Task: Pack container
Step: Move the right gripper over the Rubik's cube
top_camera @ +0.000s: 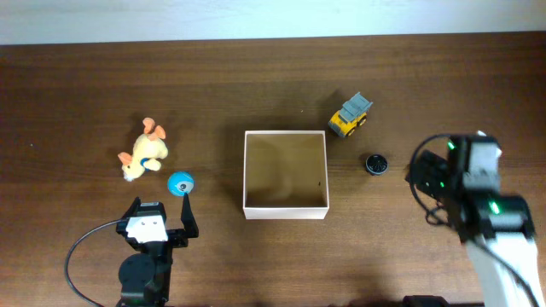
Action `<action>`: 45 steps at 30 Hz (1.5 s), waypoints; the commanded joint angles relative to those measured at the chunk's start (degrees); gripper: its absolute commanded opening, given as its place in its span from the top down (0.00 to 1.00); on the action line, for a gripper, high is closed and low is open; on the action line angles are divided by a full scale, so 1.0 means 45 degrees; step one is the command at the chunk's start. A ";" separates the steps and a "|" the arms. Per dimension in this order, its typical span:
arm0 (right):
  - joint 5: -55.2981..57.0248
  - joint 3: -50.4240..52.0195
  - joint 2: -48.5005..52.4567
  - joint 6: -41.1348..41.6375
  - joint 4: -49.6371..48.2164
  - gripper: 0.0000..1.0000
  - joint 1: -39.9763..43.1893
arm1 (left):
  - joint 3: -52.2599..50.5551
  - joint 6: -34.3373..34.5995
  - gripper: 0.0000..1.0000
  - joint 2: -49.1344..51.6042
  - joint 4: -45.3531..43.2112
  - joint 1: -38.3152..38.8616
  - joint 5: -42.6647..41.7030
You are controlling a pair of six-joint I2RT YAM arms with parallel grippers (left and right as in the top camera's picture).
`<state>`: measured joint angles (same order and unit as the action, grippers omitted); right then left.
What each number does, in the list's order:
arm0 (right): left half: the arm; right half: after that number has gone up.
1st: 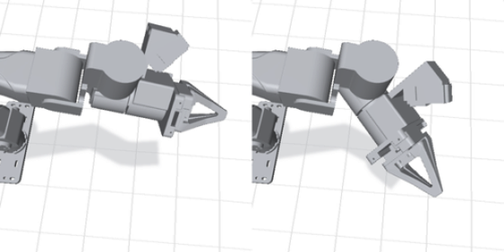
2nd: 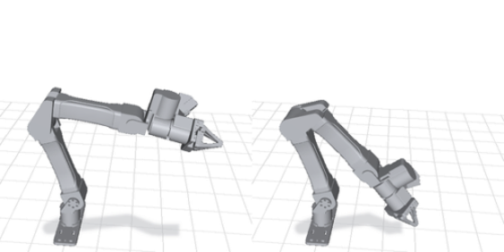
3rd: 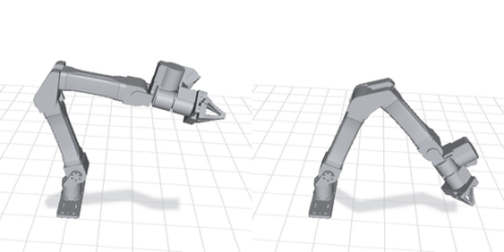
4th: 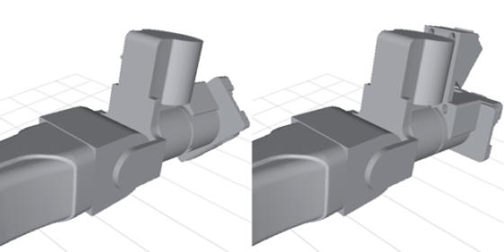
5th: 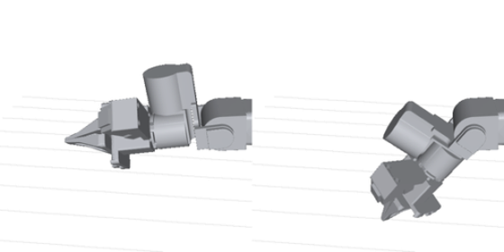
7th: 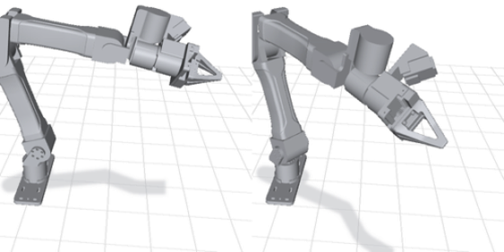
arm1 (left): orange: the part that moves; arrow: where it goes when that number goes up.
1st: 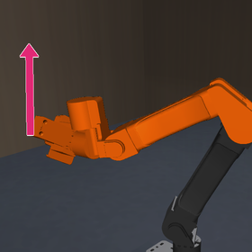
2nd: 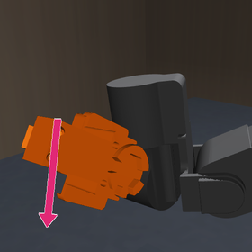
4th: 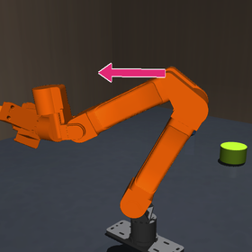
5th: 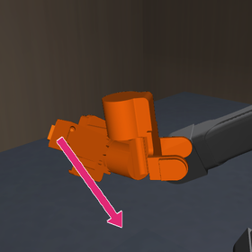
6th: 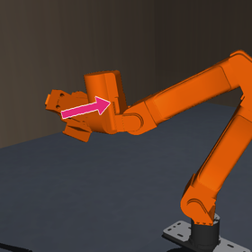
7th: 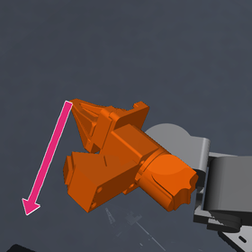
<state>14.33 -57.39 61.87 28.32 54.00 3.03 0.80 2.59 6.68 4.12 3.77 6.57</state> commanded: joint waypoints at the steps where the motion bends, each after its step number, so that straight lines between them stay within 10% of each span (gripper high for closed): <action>1: 0.0631 -0.0107 0.1579 0.0631 -0.0359 0.01 0.0078 | -0.0058 -0.0238 0.01 -0.0083 0.0010 -0.0044 -0.0078; 19: -0.0248 0.0369 0.4099 0.4478 -0.2166 0.01 0.2040 | -0.0058 -0.0238 0.01 -0.0083 0.0010 -0.0044 -0.0083; 34: -0.3517 0.2215 0.4124 -0.0495 -0.5615 0.01 0.3755 | -0.0058 -0.0238 0.01 -0.0083 0.0010 -0.0044 -0.0083; 45: -0.3322 0.2924 0.4906 -0.0627 -0.6790 0.01 0.3755 | -0.0058 -0.0233 0.01 -0.0083 0.0010 -0.0044 -0.0083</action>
<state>-0.58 -45.06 82.30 26.37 24.12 19.68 0.80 2.59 6.68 4.10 3.77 6.57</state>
